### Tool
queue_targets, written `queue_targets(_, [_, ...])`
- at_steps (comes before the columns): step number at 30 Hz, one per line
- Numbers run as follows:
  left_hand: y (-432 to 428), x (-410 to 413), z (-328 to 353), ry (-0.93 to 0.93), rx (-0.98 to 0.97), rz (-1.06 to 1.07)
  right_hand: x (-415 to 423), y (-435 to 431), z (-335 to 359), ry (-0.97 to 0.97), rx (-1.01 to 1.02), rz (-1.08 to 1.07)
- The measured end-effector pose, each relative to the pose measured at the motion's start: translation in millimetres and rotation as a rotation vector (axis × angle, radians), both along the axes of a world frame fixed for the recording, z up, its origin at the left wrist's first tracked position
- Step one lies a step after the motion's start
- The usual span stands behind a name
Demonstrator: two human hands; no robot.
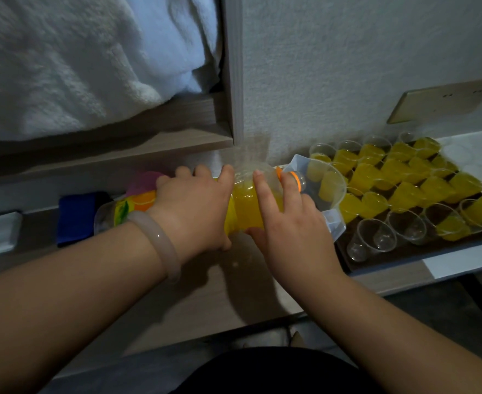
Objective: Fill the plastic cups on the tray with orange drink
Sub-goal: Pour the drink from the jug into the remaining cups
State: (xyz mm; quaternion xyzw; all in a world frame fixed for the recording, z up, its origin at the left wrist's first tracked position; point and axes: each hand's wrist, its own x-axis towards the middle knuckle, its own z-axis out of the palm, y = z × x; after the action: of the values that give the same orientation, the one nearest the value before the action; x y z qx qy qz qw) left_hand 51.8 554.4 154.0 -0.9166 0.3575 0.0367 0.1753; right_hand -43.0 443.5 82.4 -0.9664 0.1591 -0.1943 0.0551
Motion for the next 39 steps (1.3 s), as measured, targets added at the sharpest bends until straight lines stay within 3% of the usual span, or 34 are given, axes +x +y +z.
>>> queue_targets(16, [-1.9, -6.4, 3.1, -0.063, 0.009, -0.013, -3.3, -2.2, -2.7, -0.027, 0.057, 0.015])
queue_targets(39, [15.4, -15.5, -6.8, -0.134, -0.179, -0.116, -10.0, -6.5, 1.2, -0.044, 0.044, 0.047])
